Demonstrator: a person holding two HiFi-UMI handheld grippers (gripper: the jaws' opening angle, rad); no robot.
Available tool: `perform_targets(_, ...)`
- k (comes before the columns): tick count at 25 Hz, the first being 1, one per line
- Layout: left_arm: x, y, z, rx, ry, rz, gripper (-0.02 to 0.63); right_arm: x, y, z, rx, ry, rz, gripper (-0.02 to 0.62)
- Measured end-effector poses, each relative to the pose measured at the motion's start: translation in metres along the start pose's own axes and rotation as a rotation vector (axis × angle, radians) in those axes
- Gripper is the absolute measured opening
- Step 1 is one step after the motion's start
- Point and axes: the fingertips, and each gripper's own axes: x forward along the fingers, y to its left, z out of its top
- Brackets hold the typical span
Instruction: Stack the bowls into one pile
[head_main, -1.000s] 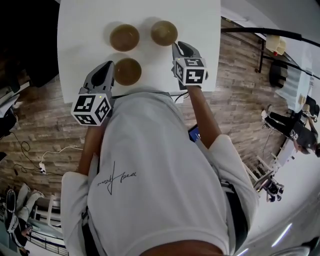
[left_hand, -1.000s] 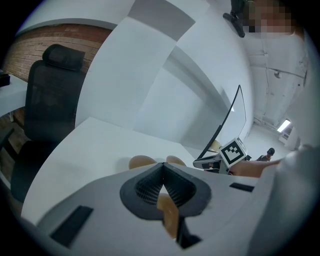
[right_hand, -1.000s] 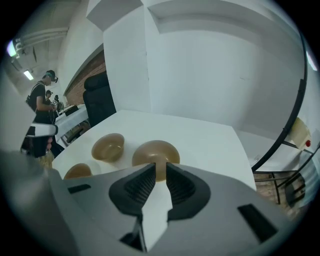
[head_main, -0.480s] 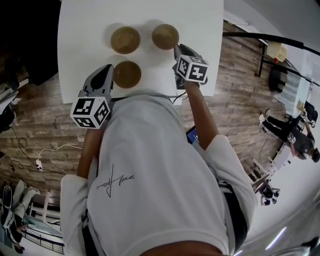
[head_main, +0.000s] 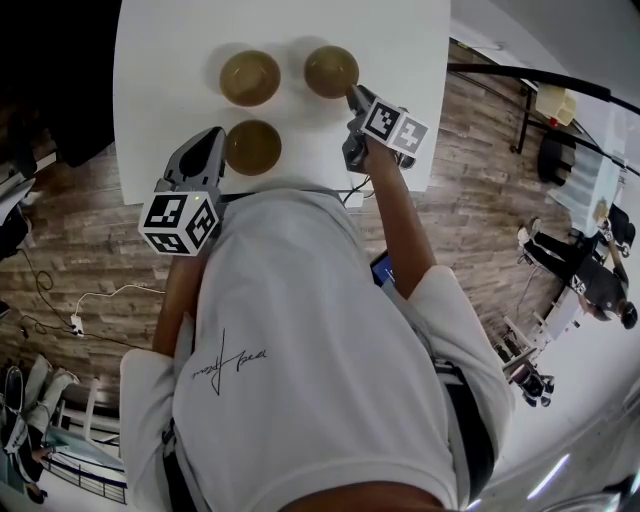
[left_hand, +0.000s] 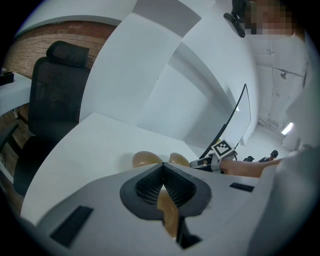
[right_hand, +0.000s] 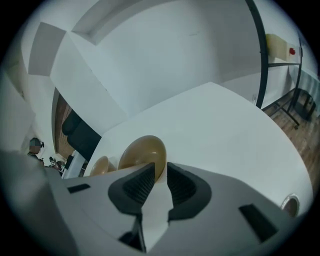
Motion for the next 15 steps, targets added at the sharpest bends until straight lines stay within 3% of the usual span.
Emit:
perform_targets(7, 0.001, -0.001, 0.001, -0.002, 0.007, -0.004, 0.008, 0.005, -0.004, 0.000, 0.144, -0.002, 0.020, 0.069)
perform_targets(15, 0.001, 0.000, -0.001, -0.003, 0.012, 0.000, 0.008, 0.011, -0.007, -0.002, 0.222, -0.007, 0.021, 0.069)
